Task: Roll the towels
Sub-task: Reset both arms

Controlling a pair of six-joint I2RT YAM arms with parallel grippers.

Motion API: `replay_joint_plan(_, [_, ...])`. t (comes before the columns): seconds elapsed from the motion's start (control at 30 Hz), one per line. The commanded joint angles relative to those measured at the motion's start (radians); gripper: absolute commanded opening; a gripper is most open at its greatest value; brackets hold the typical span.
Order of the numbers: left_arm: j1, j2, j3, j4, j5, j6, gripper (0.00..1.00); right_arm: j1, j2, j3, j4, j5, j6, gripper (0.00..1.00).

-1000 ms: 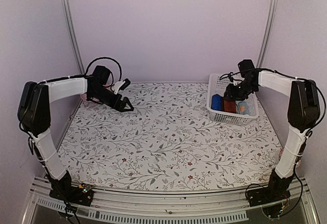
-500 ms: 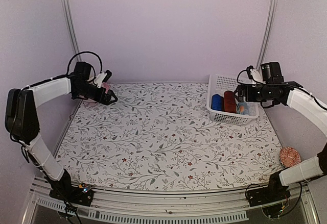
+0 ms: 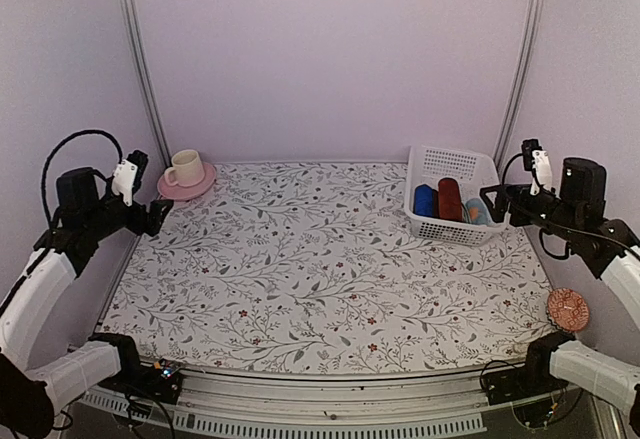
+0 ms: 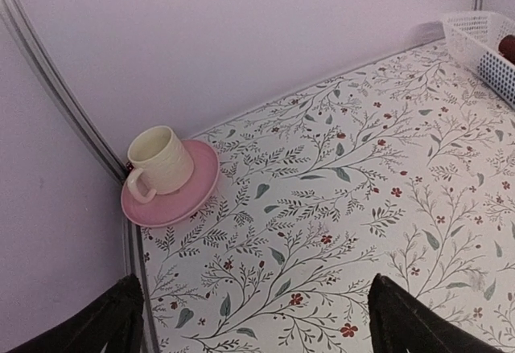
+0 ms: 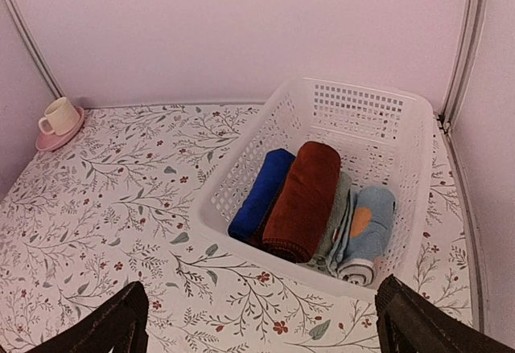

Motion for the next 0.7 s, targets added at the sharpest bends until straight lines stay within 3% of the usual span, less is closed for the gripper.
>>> replay_joint_plan(0.0, [0.010,-0.066,-0.036,-0.023,0.013,0.052,0.97,0.010,-0.103,-0.065,0.009,-0.090,0.027,0.99])
replay_joint_plan(0.27, [0.014,-0.264,-0.110,-0.102,0.067,0.064,0.97,0.029,-0.267,-0.096,0.030,-0.032,0.013,0.99])
replay_joint_plan(0.67, [0.013,-0.269,-0.127,-0.111,0.119,0.046,0.97,0.029,-0.225,-0.101,0.040,-0.076,-0.002,0.99])
